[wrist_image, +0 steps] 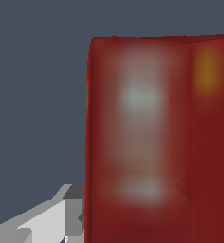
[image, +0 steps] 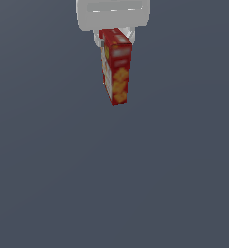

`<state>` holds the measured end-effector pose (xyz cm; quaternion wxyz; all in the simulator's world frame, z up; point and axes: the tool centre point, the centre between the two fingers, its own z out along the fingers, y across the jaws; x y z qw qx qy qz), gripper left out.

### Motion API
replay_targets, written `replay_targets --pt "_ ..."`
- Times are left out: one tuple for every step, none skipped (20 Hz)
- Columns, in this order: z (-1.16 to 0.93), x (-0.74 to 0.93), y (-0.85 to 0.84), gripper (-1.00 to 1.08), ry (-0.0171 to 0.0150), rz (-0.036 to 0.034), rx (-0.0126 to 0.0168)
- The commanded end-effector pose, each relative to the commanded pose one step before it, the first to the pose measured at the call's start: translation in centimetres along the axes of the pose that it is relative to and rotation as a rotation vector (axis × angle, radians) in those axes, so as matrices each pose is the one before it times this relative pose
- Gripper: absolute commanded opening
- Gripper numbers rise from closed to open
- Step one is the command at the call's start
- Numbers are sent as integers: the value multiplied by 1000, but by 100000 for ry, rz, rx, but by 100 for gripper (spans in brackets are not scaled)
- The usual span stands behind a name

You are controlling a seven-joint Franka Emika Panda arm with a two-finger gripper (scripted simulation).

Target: Pick up the object and move it to a goal position.

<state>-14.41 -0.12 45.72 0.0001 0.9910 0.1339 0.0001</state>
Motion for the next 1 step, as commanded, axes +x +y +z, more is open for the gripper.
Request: replay_targets --pt "-186 12 3 -100 11 -1 -6"
